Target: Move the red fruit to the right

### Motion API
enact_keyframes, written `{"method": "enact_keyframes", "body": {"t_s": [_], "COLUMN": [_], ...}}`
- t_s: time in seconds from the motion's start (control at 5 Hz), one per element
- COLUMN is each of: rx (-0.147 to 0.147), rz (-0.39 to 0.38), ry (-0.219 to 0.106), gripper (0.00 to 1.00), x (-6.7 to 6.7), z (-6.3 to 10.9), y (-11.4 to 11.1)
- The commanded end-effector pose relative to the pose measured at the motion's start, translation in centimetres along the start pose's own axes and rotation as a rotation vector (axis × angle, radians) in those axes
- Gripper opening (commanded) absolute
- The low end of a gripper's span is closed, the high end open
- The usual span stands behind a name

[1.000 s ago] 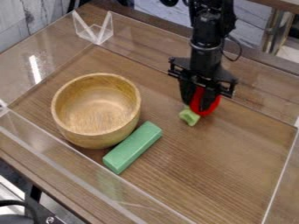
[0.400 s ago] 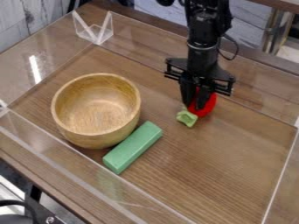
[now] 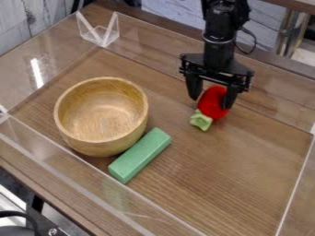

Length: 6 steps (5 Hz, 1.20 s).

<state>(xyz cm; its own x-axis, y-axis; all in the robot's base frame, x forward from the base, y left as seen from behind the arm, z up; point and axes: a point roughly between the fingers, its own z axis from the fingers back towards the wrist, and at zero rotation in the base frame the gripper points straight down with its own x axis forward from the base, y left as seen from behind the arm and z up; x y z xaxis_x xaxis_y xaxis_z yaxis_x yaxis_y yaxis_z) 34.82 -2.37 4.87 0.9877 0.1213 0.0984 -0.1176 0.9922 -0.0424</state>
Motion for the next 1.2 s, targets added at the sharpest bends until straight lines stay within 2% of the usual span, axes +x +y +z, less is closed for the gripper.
{"method": "enact_keyframes", "body": {"t_s": [0.0,0.2,0.4,0.6,0.8,1.0], "rx": [-0.007,0.0,-0.006,-0.019,-0.032,-0.032], "rz": [-0.006,-0.029,-0.072,-0.116,-0.164,-0.139], "ry": [-0.067,-0.117,-0.146,-0.143,-0.127,-0.11], "gripper": [0.0,0.0,0.0,0.0,0.0,0.0], "x": [0.4,0.2,-0.9,-2.3,-3.6,-5.2], "z": [1.9,4.7,6.0,5.1,3.1,0.8], "y": [-0.1,0.2,-1.1,-4.5,-8.4,-9.7]}}
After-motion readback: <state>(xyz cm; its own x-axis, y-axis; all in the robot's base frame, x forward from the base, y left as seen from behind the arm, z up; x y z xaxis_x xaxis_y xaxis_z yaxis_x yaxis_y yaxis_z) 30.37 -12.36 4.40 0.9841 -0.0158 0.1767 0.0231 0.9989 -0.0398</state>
